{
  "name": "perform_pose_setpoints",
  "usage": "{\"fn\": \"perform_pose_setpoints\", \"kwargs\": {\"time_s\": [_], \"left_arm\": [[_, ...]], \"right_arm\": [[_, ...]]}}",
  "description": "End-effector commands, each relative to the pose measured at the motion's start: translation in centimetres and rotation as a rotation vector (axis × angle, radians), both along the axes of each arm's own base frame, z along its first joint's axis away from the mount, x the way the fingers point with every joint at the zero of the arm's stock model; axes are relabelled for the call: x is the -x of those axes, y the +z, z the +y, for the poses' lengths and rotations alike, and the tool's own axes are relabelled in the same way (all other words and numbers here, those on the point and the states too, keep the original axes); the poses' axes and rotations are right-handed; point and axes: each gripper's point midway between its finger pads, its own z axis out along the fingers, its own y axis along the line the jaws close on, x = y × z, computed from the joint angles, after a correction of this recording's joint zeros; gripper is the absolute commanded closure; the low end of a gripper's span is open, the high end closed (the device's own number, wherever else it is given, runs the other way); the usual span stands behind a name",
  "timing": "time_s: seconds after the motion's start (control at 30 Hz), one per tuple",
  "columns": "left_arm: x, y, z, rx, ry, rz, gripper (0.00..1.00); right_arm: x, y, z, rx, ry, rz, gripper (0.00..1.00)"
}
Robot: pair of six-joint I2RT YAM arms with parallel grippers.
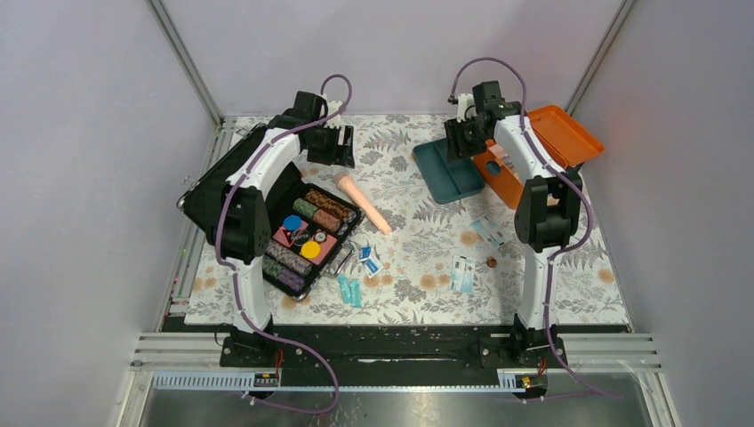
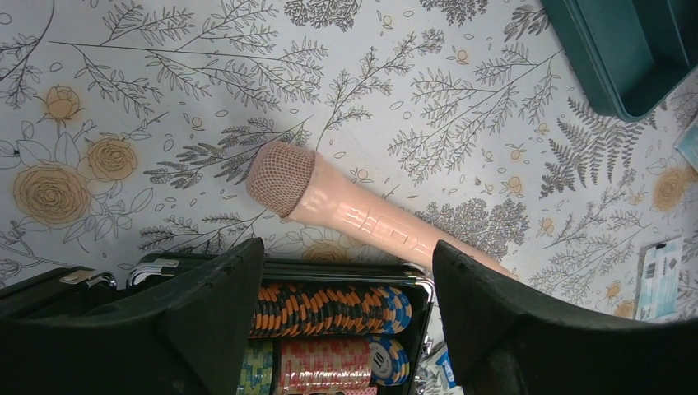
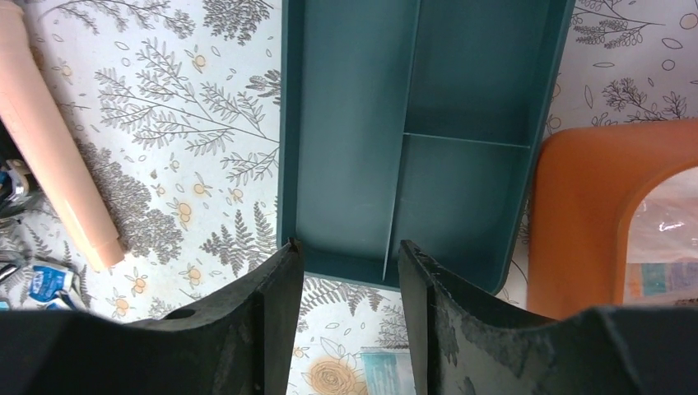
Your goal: Organize the medicine kit
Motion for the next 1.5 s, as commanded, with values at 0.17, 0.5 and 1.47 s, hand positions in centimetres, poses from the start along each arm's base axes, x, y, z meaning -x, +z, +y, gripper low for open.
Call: {"fn": "perform_pose_setpoints", "kwargs": {"time_s": [0.17,0.5,1.47], "left_arm": [[0.2,2.8,0.8,-0.036,-0.001,-0.086,0.26],[0.7,3.0,0.1,-0.061,-0.028,-0.108,0.26],[0.9,2.1,-0.4,-0.094,-0.057,-0.103,0.25]], "right_arm": [[0.3,-2.5,-0.6,0.095,0.025,0.058,0.48],[-0.4,-5.9,-1.4,0.187,0.031,0.118,0.58],[-0.7,-5.8,1.6,0.206,0.176,0.123,1.0]]}}
